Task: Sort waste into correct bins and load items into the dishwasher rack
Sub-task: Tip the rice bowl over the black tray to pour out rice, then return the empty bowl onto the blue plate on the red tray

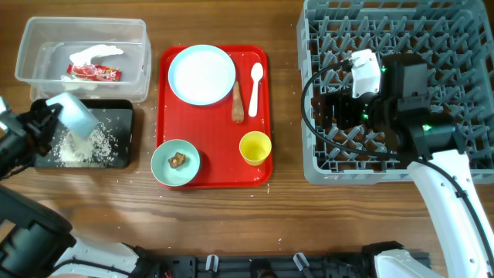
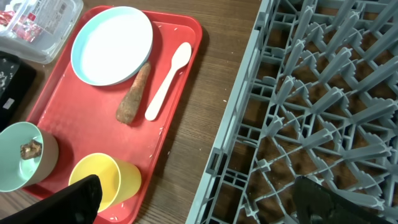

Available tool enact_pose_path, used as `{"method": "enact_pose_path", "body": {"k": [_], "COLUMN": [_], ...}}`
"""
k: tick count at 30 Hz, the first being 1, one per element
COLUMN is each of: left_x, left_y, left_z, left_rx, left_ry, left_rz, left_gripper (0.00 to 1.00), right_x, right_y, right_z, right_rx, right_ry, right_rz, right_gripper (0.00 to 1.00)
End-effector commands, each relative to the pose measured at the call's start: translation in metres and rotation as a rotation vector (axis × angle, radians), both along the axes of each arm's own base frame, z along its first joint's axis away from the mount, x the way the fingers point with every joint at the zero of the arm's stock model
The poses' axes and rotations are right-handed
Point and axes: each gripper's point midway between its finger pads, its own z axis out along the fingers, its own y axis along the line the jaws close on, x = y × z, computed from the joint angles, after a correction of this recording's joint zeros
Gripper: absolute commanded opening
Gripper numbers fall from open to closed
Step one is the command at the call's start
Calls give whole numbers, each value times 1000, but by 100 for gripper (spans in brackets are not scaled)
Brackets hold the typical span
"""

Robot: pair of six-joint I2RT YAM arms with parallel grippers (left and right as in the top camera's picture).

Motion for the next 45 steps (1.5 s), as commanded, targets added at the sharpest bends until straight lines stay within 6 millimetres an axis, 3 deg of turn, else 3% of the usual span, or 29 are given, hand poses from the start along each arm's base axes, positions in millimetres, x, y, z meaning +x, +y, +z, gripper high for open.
{"method": "enact_pose_path", "body": {"k": [1, 18, 20, 25, 28, 33, 35, 36, 38, 40, 43, 45], "left_x": [-5, -6, -10, -10, -6, 21, 39, 56, 76, 103, 125, 133], "left_y": [8, 8, 3, 2, -11, -73, -117, -146, -176, -221, -272, -294], "left_z": [23, 23, 24, 24, 33, 83, 89, 76, 56, 24, -11, -35], "left_rx": [-105, -149, -278, -303, -277, -6, 174, 299, 443, 737, 1229, 1495], "left_ry": [-111, -81, 9, 27, 14, -181, -225, -170, -98, -36, -61, -40], "left_rz": [26, 33, 44, 44, 9, -202, -313, -356, -372, -371, -380, -360], "left_gripper": [4, 4, 4, 4, 4, 4, 4, 4, 4, 4, 4, 4], "right_x": [3, 4, 4, 5, 6, 7, 7, 7, 7, 6, 6, 5], "right_y": [4, 4, 4, 4, 4, 4, 4, 4, 4, 4, 4, 4], "right_z": [6, 7, 7, 8, 9, 10, 10, 10, 10, 10, 9, 8], "right_rx": [20, 32, 32, 32, 33, 34, 34, 34, 34, 34, 34, 33], "right_ry": [-8, -9, -9, -13, -20, -24, -24, -24, -24, -23, -20, -16], "right_rz": [6, -7, -7, -7, -7, -7, -7, -7, -7, -7, -7, -7], "right_gripper": [100, 100, 100, 100, 100, 100, 100, 100, 100, 100, 100, 100]}}
